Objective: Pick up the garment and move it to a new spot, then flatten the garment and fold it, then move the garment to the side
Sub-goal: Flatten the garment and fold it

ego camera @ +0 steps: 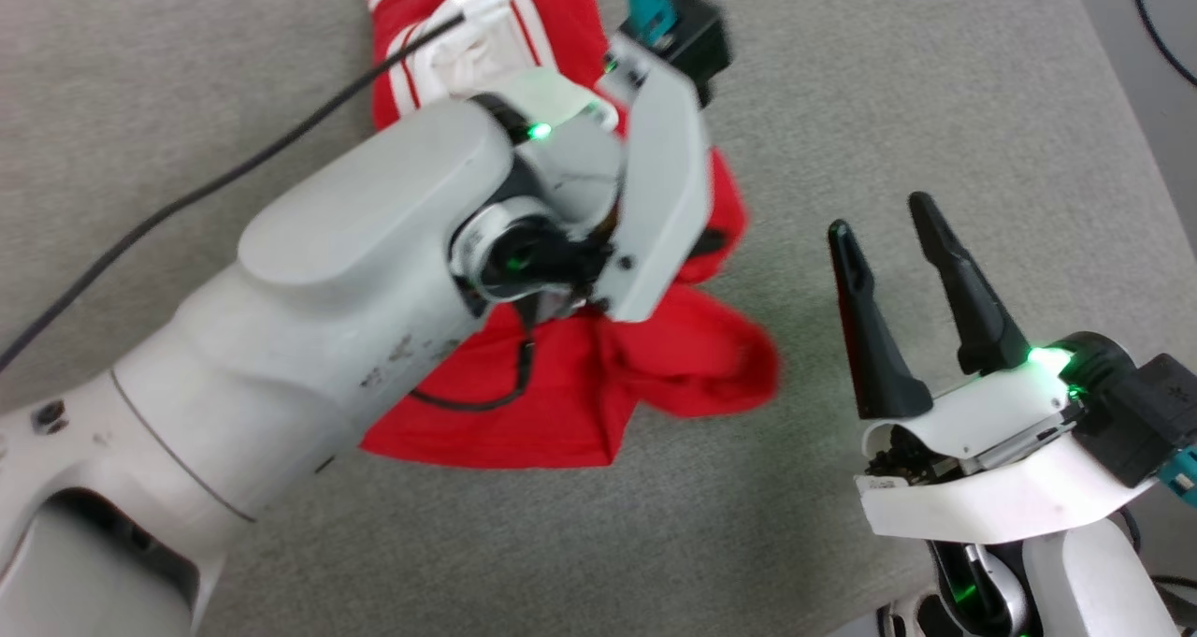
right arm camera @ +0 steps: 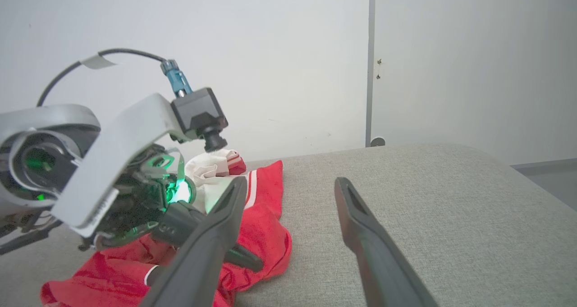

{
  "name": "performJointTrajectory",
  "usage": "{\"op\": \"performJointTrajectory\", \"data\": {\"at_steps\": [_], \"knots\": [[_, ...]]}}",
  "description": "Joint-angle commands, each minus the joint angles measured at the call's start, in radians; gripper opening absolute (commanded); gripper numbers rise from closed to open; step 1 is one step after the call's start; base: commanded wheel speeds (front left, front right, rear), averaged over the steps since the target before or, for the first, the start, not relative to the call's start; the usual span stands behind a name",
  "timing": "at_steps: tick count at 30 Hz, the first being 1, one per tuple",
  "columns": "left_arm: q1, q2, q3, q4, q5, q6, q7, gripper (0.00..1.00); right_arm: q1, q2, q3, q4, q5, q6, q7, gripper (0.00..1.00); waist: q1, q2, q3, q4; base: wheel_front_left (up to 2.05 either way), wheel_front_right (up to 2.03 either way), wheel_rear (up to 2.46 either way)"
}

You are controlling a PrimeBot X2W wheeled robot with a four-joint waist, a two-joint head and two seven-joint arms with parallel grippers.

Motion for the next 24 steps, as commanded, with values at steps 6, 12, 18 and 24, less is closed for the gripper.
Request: {"op": "performJointTrajectory", "data": {"at_steps": [6,12,18,24], "knots": [[0.029,0.026,-0.064,0.061,0.05,-0.042,-0.017,1.0,-0.011,0.006,-0.013,0.012,-0.006,0.0,-0.011,1.0,0.0,0.0,0.015,0.007,0.0,0.0,0.0],[-0.041,0.047,-0.025,-0.008,0.011,-0.048,-0.022,1.0,-0.009,-0.008,-0.041,-0.005,-0.02,0.0,0.009,1.0,0.0,0.0,-0.009,0.081,0.0,0.0,0.0],[-0.138,0.089,0.001,-0.076,0.025,-0.049,-0.004,1.0,-0.003,-0.01,-0.044,-0.022,-0.031,0.0,0.029,1.0,0.0,0.0,-0.027,0.124,0.0,0.0,0.0],[-0.219,0.095,-0.025,0.007,0.081,-0.041,0.046,1.0,-0.002,-0.013,-0.041,-0.03,-0.024,0.0,0.038,1.0,0.0,0.0,-0.03,0.116,0.0,0.0,0.0]]}}
